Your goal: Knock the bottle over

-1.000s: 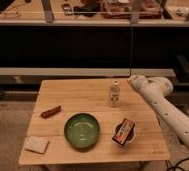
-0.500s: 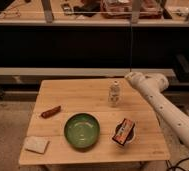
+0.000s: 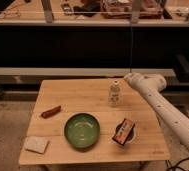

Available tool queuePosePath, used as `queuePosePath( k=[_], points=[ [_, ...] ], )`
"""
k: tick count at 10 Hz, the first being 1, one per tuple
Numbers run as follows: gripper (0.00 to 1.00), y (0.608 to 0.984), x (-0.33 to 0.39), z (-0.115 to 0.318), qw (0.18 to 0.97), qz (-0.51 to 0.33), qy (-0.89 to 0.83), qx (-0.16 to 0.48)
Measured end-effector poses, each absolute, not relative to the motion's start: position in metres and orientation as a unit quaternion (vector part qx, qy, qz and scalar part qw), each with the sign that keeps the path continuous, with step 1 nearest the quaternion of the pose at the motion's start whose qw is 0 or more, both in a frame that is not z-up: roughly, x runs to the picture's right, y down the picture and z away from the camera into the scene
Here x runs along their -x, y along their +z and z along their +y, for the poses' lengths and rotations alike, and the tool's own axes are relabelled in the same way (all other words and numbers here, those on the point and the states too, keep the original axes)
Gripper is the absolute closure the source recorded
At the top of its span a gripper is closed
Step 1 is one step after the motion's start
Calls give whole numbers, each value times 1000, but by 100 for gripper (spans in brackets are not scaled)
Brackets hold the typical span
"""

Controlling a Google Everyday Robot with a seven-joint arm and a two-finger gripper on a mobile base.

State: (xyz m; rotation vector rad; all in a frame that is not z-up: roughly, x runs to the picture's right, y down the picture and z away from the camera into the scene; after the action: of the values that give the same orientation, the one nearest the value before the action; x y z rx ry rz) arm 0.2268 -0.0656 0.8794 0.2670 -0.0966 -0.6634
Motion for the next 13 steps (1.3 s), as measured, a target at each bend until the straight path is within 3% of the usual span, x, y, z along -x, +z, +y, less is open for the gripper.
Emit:
queuePosePath(
  k=[10, 13],
  points=[
    [75, 889, -219, -48, 932, -72, -333, -126],
    [75, 869, -158, -16, 911, -153, -358, -135]
  ],
)
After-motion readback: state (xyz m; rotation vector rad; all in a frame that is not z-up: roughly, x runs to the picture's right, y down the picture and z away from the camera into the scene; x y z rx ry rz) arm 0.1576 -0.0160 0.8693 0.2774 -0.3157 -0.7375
